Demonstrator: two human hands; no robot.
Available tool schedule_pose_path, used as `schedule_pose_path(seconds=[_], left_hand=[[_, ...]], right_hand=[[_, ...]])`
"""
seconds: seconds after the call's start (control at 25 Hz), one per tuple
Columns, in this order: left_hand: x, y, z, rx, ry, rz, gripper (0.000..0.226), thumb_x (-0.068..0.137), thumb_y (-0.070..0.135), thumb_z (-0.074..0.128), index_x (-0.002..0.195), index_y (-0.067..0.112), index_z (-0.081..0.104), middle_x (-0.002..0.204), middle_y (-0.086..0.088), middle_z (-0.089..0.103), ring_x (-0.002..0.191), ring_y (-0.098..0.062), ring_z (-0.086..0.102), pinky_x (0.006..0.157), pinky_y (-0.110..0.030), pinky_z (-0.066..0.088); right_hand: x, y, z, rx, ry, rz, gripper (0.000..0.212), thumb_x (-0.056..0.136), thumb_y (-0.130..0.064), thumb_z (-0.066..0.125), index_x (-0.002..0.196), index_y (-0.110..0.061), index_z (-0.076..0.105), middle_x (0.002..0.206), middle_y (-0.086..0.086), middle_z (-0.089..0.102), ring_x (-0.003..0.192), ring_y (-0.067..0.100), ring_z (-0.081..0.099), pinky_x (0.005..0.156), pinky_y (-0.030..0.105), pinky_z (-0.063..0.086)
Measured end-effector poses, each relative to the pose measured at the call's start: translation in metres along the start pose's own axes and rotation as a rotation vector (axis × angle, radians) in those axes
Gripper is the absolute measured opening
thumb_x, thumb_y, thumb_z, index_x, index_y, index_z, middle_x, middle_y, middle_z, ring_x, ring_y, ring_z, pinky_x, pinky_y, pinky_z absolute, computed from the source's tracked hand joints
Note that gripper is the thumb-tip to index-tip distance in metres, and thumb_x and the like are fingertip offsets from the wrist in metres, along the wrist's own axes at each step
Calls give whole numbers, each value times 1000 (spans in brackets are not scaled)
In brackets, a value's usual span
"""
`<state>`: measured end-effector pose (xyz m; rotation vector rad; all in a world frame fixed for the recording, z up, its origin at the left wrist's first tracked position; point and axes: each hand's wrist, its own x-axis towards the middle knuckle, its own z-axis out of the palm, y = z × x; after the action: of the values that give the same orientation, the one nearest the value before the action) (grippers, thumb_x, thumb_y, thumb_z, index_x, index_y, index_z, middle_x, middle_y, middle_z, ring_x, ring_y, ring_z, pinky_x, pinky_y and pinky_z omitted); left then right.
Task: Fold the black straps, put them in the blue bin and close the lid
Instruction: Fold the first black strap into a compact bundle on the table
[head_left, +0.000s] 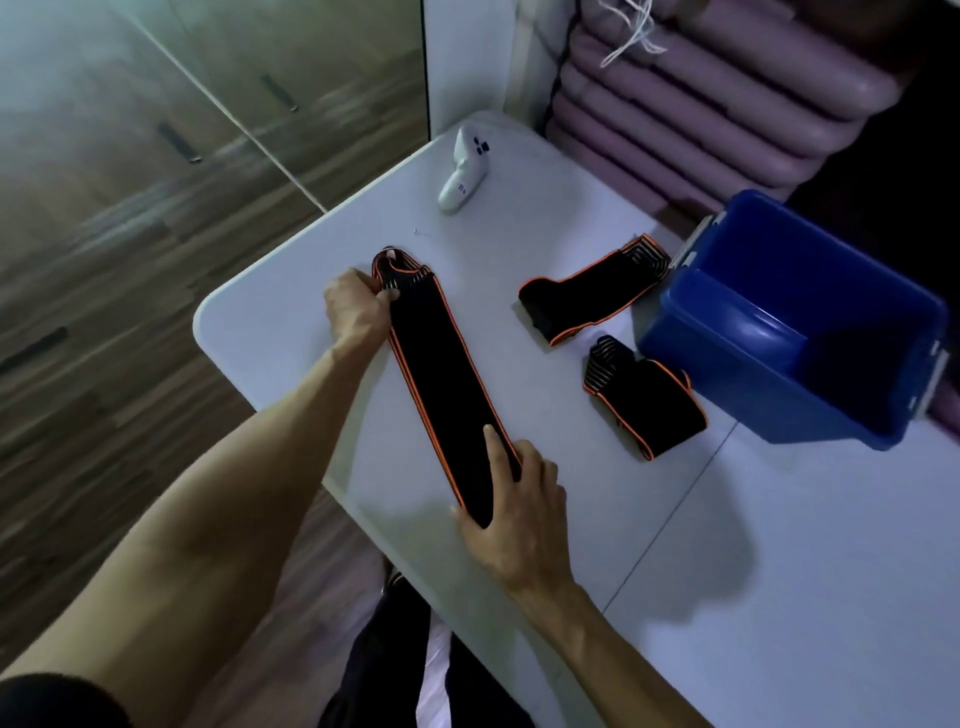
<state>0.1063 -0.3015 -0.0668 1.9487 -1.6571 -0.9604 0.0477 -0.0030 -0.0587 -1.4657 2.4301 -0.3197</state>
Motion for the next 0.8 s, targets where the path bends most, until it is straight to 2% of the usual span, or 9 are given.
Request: schedule_pose_path(seconds=[0.12,0.32,0.44,0.64,0.72,0.8], left_hand=[[7,1,-6,-49,15,4,8,77,15,73,85,14,71,97,-10,72,92,-26,66,86,-32,52],[20,0,-12,-69,3,-2,12,74,10,67,74,21,63,89,-10,72,86,-27,69,82,-37,56],[23,-3,-13,-45,-2,37,10,76,9,69,79,18,66,94,-11,71,89,-27,67,83,-35,54],[23,0,-14,9,21,87,10,79,6,67,88,12,66,98,-12,69,90,-26,64,73,-27,44],[24,0,-15,-2,12,100,10,78,7,69,85,13,66,96,-13,69,89,-26,65,74,-29,49],[22,-3,-16,-84,-21,94,13,78,11,71,88,14,63,94,-13,68,85,-27,66,79,-36,55]], right_hand=[[-3,2,2,-15,7,-8,81,75,-58,66,144,-25,40,134,12,49,112,28,51,81,39,52],[-4,4,4,-67,5,-49,71,78,-57,64,139,-26,47,135,13,49,111,30,51,77,40,53],[-5,4,4,-93,3,-67,70,79,-57,61,140,-26,47,138,14,49,111,29,51,77,41,53],[-11,7,6,-127,-3,-122,72,82,-56,59,142,-20,45,145,20,46,113,31,52,79,40,54],[-12,9,5,-98,-22,-136,75,83,-61,55,145,-21,42,149,20,43,117,31,50,83,40,53],[-15,14,-1,-17,-80,-169,81,85,-69,48,150,-24,34,155,19,33,127,30,42,94,40,48]])
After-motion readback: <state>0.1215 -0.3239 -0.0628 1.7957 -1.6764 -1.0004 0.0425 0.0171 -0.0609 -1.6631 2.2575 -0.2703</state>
